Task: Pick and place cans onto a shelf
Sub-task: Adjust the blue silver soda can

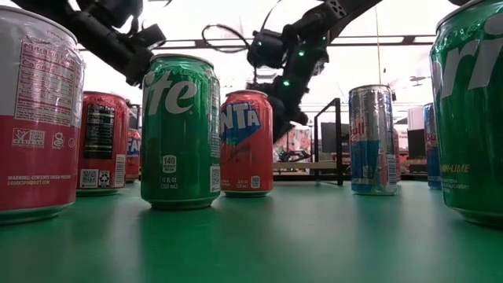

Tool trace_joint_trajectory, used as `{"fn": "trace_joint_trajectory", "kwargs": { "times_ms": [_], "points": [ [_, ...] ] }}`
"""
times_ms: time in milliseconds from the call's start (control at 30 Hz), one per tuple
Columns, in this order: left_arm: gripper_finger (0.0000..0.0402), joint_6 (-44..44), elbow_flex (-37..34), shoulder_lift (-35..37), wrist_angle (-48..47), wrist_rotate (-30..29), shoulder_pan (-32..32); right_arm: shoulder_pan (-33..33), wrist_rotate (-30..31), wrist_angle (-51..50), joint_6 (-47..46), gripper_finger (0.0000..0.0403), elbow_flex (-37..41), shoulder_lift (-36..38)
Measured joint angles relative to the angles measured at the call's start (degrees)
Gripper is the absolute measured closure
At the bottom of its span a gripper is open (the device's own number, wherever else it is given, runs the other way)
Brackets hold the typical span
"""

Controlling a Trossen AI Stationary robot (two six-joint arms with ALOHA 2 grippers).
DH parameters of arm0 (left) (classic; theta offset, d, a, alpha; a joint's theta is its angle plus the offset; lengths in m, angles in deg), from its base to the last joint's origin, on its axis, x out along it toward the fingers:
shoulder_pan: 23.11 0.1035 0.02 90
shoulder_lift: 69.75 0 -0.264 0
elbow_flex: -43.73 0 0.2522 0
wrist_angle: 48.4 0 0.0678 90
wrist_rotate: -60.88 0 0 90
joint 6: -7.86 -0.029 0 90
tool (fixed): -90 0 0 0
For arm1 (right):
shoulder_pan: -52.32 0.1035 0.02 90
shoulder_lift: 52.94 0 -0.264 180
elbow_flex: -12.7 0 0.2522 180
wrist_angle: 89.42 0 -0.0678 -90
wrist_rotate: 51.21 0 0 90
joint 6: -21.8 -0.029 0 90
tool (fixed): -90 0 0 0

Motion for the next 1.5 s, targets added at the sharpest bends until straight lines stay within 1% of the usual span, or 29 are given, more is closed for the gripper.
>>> {"fn": "trace_joint_trajectory", "kwargs": {
  "times_ms": [100,200,267,333,433,500,633,900,1033,1367,1500],
  "points": [
    [0.0365,-0.5,2.9,0.4,-2.6,0.0,0.0,-0.1,-4.9,12.5,3.3,0.0394,0.0,-0.3],
    [0.0365,-1.3,7.2,1.3,-9.2,0.0,0.0,-0.4,-9.0,23.7,5.0,0.0394,0.0,-0.4],
    [0.0365,-1.4,9.7,1.5,-14.5,-1.1,0.0,-0.4,-9.4,30.3,6.0,0.0394,0.0,-0.4],
    [0.0365,-1.5,12.1,1.5,-17.5,-2.3,0.0,-0.4,-9.4,35.4,7.5,0.0394,-0.1,-0.4],
    [0.0365,-3.9,13.5,1.2,-21.4,-2.4,0.1,-0.4,-9.4,39.6,8.2,0.0394,-0.1,-0.4],
    [0.0365,-4.9,13.5,0.3,-21.4,-2.3,0.1,-0.4,-9.4,39.8,8.3,0.0394,-0.1,-0.4],
    [0.0365,-6.9,13.6,-2.9,-18.8,-1.4,0.1,-0.6,-9.3,36.6,8.4,0.0394,-0.1,-0.1],
    [0.0365,-9.0,21.4,-9.9,-30.3,-4.0,1.6,-0.7,-9.0,30.6,8.4,0.0394,-0.1,0.9],
    [0.0365,-10.8,23.5,-11.7,-30.8,-4.0,2.4,-0.7,-9.0,30.9,9.1,0.0394,-0.1,1.2],
    [0.0365,-11.2,23.9,-16.2,-31.2,-3.9,2.7,-0.7,-9.0,29.8,9.4,0.0394,-0.1,1.2],
    [0.0365,-11.4,23.9,-17.6,-31.0,-7.2,3.0,-0.7,-9.0,29.6,9.5,0.0394,-0.1,1.2]
  ]
}}
